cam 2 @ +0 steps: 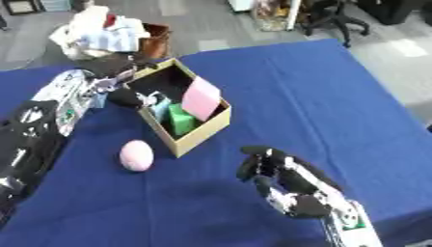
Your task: Pick up objects on the table and place them in the box.
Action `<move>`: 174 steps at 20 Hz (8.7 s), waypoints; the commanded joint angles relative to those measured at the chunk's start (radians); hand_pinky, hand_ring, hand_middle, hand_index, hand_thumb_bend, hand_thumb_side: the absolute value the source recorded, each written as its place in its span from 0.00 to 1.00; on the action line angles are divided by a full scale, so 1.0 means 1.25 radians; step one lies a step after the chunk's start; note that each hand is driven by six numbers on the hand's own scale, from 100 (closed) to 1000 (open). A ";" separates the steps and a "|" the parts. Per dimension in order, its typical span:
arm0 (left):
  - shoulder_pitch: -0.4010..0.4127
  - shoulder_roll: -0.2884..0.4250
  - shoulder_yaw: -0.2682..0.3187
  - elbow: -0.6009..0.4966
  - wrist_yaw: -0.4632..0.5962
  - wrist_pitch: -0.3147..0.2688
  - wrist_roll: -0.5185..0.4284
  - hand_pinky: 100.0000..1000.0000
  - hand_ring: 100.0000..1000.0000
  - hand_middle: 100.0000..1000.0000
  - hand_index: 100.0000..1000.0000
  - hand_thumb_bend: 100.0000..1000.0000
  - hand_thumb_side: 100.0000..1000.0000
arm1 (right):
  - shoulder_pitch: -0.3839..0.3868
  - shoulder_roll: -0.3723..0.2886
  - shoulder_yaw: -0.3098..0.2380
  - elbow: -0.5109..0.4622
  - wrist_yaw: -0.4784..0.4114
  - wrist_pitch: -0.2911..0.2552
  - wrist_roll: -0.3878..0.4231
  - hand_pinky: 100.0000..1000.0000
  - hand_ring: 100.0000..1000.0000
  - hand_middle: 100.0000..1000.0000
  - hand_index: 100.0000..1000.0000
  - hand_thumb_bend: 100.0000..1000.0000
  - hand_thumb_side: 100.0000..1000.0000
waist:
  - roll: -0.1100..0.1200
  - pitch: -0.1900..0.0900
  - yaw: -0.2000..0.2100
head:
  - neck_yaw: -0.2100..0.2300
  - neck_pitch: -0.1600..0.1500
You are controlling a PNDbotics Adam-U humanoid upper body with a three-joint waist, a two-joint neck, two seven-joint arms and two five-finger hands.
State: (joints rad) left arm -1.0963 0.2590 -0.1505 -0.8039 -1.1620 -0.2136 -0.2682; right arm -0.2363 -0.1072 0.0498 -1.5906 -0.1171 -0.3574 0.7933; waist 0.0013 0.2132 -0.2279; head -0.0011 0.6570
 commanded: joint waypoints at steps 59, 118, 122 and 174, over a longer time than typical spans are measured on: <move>-0.020 0.160 0.069 -0.041 0.079 0.032 0.065 0.75 0.59 0.48 0.69 0.00 0.16 | -0.005 -0.011 -0.010 -0.003 0.003 -0.010 0.001 0.64 0.68 0.61 0.90 0.00 0.37 | -0.008 -0.010 0.008 | -0.024 -0.014; 0.186 0.356 -0.243 -0.552 0.422 -0.176 -0.325 0.81 0.73 0.73 0.87 0.25 0.36 | -0.004 -0.020 -0.015 -0.002 0.009 -0.008 -0.008 0.64 0.68 0.61 0.90 0.00 0.37 | 0.004 -0.020 0.022 | -0.044 -0.017; 0.186 0.328 -0.275 -0.525 0.407 -0.188 -0.346 0.81 0.74 0.74 0.88 0.25 0.35 | -0.004 -0.019 -0.015 -0.001 0.008 -0.009 -0.008 0.64 0.68 0.61 0.90 0.00 0.37 | 0.001 -0.021 0.021 | -0.043 -0.016; 0.046 0.114 -0.164 -0.242 0.180 -0.097 -0.046 0.70 0.52 0.35 0.54 0.00 0.19 | 0.000 -0.013 -0.011 0.001 0.007 -0.007 -0.005 0.64 0.68 0.60 0.90 0.00 0.36 | -0.004 -0.019 0.012 | -0.042 -0.014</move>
State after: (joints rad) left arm -1.0098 0.4136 -0.3766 -1.1353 -0.9048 -0.3369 -0.3430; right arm -0.2286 -0.1124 0.0377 -1.5780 -0.1070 -0.3624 0.7817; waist -0.0005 0.2132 -0.2126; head -0.0551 0.6484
